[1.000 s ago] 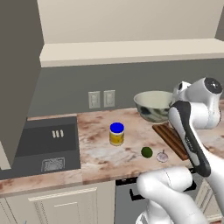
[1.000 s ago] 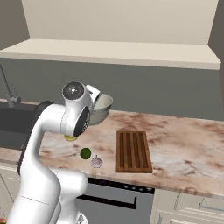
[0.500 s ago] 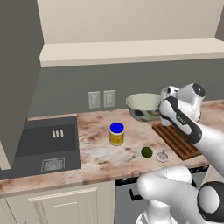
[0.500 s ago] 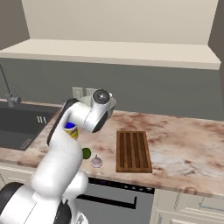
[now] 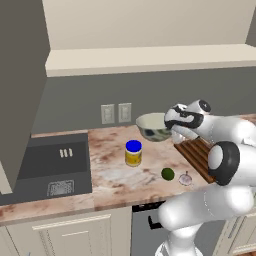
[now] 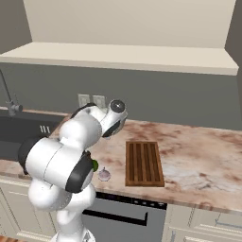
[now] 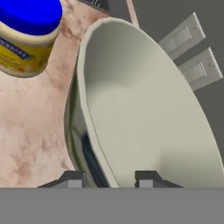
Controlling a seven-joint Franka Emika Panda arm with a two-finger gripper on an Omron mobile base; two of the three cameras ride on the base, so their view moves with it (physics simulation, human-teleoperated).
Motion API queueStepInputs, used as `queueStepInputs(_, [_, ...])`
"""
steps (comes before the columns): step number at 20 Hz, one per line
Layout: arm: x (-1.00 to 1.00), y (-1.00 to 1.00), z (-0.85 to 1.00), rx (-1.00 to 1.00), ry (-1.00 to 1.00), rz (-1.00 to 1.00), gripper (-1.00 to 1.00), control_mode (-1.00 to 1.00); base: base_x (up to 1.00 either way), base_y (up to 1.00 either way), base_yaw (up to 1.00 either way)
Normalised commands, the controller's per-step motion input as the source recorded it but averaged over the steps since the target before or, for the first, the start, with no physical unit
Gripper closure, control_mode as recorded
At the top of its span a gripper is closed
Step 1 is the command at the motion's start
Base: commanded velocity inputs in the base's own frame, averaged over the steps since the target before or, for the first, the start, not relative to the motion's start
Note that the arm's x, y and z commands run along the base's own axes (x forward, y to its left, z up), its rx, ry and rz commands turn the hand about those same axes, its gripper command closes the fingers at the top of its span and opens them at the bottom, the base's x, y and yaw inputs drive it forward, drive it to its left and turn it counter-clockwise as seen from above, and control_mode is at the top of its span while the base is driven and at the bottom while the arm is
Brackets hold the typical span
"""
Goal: Open the cabinet. Place the bowl and condiment on the counter. Then place the lime and garlic on the cutting board.
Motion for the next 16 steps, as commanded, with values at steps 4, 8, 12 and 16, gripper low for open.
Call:
queueStepInputs(4, [0.77, 0.0, -0.61, 0.0, 0.02, 0.0, 1.0, -1.0, 0.0, 0.0, 0.0])
queueStepInputs(8, [0.39, 0.01, -0.61, 0.0, 0.01, 0.02, 1.0, -1.0, 0.0, 0.0, 0.0])
queueStepInputs(12, [0.55, 0.01, -0.7, 0.0, 0.05, 0.03, 1.0, -1.0, 0.0, 0.0, 0.0])
queueStepInputs(16, [0.32, 0.0, -0.59, 0.0, 0.05, 0.04, 1.0, -1.0, 0.0, 0.0, 0.0])
